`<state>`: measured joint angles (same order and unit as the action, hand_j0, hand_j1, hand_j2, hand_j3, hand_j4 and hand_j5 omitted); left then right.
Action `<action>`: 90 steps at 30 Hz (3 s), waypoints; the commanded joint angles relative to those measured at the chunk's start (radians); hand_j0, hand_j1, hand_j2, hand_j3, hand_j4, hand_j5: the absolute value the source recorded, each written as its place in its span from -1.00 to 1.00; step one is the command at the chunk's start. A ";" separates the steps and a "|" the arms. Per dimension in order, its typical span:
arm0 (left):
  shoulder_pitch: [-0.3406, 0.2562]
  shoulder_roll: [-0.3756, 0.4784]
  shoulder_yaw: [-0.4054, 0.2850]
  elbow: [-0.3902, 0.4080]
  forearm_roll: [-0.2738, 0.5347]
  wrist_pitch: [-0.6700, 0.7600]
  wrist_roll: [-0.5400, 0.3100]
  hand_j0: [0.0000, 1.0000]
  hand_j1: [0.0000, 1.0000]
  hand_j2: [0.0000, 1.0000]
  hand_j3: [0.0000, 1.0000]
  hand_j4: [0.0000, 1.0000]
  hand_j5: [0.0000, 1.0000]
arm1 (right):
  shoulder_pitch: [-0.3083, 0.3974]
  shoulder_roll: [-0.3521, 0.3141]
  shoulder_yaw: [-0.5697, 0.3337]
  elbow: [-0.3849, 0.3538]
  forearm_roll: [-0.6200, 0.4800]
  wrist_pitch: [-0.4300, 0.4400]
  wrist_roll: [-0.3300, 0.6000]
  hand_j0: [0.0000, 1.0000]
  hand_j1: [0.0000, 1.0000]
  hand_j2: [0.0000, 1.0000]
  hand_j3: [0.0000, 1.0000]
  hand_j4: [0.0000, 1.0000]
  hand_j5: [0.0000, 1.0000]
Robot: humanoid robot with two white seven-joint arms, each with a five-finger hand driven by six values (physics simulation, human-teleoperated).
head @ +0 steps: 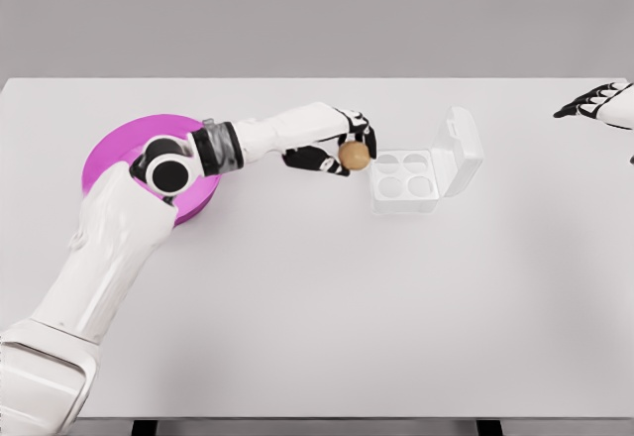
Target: Pack egg into the box and close the box lid
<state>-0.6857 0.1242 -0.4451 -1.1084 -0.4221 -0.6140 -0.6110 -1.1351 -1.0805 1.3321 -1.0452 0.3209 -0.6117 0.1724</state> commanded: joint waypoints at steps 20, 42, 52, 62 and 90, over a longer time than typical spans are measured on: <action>-0.058 -0.124 -0.006 0.137 -0.047 0.003 0.000 -0.36 -0.36 -0.36 -0.36 -0.36 -0.36 | -0.003 0.001 -0.024 -0.001 0.003 0.001 0.001 1.00 1.00 1.00 1.00 1.00 1.00; -0.123 -0.124 -0.009 0.217 -0.060 0.003 0.000 -0.36 -0.36 -0.36 -0.36 -0.36 -0.36 | 0.008 0.002 -0.110 -0.013 0.095 0.001 0.058 1.00 1.00 1.00 1.00 1.00 1.00; -0.150 -0.124 -0.011 0.246 -0.064 0.003 0.000 -0.36 -0.36 -0.36 -0.36 -0.36 -0.36 | 0.015 0.002 -0.103 -0.012 0.096 0.001 0.055 1.00 1.00 1.00 1.00 1.00 1.00; -0.163 -0.124 -0.015 0.268 -0.086 0.003 0.000 -0.35 -0.35 -0.35 -0.35 -0.35 -0.35 | 0.032 0.025 -0.099 -0.013 0.092 0.001 0.053 1.00 1.00 1.00 1.00 1.00 1.00; -0.193 -0.124 -0.046 0.251 -0.081 0.003 0.000 -0.17 -0.17 -0.17 -0.17 -0.17 -0.17 | 0.044 0.017 -0.099 -0.015 0.092 0.001 0.049 1.00 1.00 1.00 1.00 1.00 1.00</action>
<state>-0.8790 0.0002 -0.4921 -0.8566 -0.5111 -0.6138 -0.6116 -1.0907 -1.0620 1.2353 -1.0588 0.4170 -0.6119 0.2219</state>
